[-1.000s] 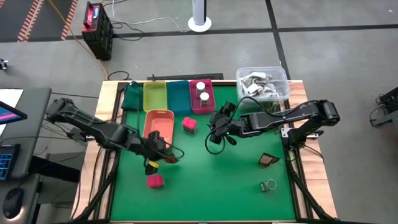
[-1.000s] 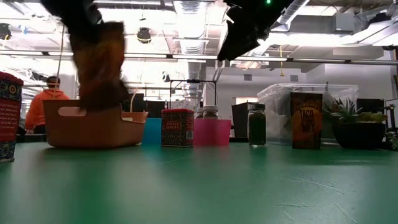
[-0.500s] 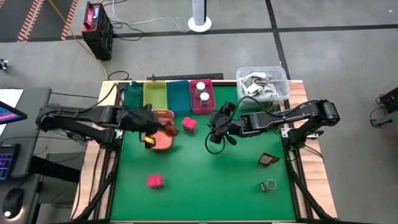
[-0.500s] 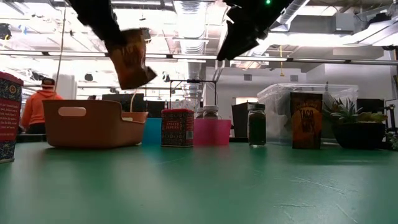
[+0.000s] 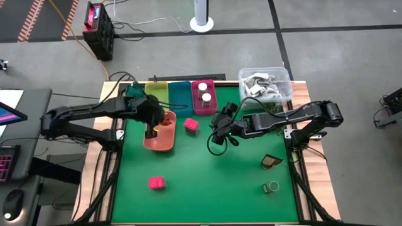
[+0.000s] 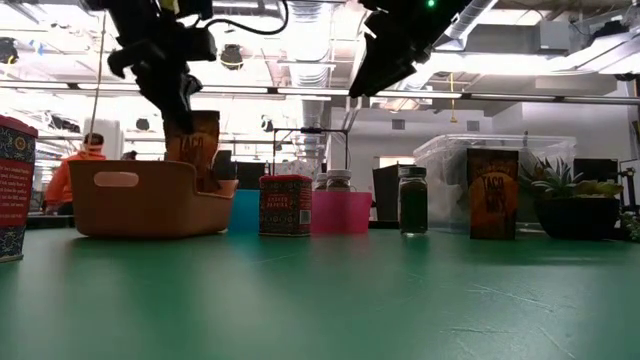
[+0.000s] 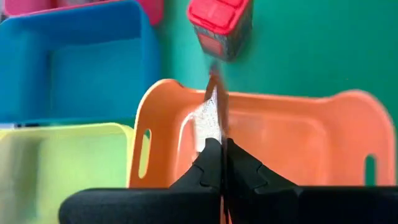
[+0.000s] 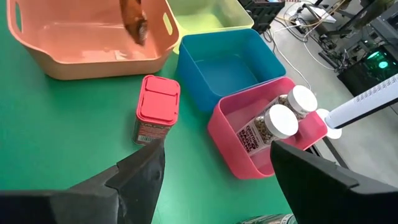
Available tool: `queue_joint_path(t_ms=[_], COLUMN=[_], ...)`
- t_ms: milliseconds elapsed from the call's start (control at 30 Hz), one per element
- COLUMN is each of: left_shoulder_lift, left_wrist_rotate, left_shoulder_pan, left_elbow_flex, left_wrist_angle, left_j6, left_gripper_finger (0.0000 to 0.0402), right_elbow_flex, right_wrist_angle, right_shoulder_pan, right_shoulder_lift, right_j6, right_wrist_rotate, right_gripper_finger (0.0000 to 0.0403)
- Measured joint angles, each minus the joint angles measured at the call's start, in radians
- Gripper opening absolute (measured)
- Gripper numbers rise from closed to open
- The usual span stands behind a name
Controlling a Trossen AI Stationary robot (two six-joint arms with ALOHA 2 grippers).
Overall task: Sort spices by type
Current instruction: Put the bottom left brown seasoning bag into the orange bin, then put the bottom red seasoning can into the yellow bin
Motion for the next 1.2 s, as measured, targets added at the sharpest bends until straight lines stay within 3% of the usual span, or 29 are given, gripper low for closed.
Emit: queue_joint_path(t_ms=[367,700,933,1200], left_shoulder_lift=[0.111,0.145,0.145,0.142], left_wrist_rotate=[0.000,-0.004,-0.014,-0.107], left_shoulder_pan=[0.025,0.101,0.100,0.099], left_elbow_flex=[0.000,0.000,0.000,0.000], left_wrist_angle=[-0.048,-0.041,-0.030,-0.016], left_j6=[0.188,0.153,0.132,0.126], left_gripper_finger=[0.0000,0.0007,0.0058,0.0126], right_elbow_flex=[0.000,0.000,0.000,0.000], right_wrist_angle=[0.000,0.000,0.001,0.001], right_shoulder_pan=[0.011,0.019,0.019,0.019], right_shoulder_lift=[0.000,0.000,0.000,0.000], right_j6=[0.000,0.000,0.000,0.000], right_wrist_rotate=[-0.001,-0.002,-0.002,-0.002], right_gripper_finger=[0.0321,0.0321,0.0321,0.0321])
